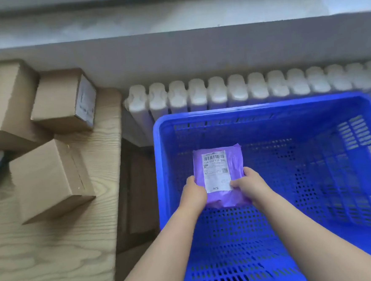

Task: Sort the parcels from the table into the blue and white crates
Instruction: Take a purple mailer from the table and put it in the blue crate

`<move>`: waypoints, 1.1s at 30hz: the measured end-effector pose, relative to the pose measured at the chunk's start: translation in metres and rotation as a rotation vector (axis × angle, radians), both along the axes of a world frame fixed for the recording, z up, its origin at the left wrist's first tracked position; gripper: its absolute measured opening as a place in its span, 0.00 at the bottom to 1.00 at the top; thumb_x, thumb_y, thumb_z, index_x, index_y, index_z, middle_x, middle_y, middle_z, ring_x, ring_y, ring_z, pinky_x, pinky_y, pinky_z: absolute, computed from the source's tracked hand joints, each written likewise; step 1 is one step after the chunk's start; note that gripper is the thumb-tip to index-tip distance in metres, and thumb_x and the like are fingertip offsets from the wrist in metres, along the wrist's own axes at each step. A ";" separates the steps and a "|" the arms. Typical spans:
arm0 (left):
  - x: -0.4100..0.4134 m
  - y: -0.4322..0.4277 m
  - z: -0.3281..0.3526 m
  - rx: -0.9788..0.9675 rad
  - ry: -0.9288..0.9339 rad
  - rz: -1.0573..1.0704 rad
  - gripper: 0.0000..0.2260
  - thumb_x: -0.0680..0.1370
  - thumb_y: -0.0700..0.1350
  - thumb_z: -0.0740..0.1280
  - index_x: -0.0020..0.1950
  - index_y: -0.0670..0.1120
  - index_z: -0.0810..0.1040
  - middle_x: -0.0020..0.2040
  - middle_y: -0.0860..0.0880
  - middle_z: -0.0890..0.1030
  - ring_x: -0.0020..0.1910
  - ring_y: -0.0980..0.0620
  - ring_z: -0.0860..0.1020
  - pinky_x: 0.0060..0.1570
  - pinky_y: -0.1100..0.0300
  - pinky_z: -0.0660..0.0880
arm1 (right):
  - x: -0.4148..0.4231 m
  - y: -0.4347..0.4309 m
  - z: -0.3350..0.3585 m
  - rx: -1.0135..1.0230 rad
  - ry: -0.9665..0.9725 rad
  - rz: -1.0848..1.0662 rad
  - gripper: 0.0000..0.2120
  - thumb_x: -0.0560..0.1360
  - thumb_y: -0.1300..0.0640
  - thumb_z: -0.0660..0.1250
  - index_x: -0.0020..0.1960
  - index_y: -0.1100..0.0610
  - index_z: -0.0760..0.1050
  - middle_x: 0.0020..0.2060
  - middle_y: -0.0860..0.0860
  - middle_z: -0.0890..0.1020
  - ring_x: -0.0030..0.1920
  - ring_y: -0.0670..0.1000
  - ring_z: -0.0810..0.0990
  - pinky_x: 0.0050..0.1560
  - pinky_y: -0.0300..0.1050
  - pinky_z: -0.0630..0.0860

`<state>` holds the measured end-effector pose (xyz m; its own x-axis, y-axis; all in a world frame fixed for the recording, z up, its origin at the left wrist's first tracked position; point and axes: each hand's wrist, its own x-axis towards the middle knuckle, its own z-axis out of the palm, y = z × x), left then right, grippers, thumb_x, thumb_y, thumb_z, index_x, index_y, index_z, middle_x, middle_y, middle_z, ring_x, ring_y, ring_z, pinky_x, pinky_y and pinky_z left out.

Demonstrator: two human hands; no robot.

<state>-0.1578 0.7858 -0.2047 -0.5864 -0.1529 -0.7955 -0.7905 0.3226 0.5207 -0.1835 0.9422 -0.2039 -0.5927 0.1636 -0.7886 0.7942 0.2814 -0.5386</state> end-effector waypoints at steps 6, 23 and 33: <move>-0.013 0.017 -0.067 -0.179 -0.036 0.075 0.25 0.79 0.35 0.54 0.76 0.44 0.60 0.71 0.42 0.67 0.66 0.40 0.72 0.58 0.52 0.71 | -0.028 -0.009 -0.080 0.033 -0.024 0.208 0.14 0.71 0.68 0.63 0.55 0.58 0.75 0.49 0.57 0.83 0.48 0.60 0.83 0.47 0.54 0.80; -0.020 -0.003 -0.165 -0.479 0.048 -0.590 0.39 0.77 0.30 0.59 0.82 0.50 0.45 0.81 0.51 0.37 0.80 0.48 0.40 0.73 0.51 0.62 | -0.053 -0.026 -0.190 0.451 0.185 0.910 0.40 0.77 0.60 0.64 0.81 0.50 0.44 0.77 0.57 0.55 0.72 0.61 0.66 0.60 0.52 0.73; -0.009 0.008 -0.200 -0.564 -0.096 -0.726 0.38 0.80 0.35 0.57 0.80 0.45 0.34 0.79 0.44 0.30 0.80 0.45 0.36 0.78 0.54 0.47 | -0.047 -0.032 -0.220 0.465 0.234 1.279 0.40 0.78 0.65 0.61 0.80 0.41 0.44 0.80 0.49 0.39 0.80 0.52 0.42 0.67 0.51 0.72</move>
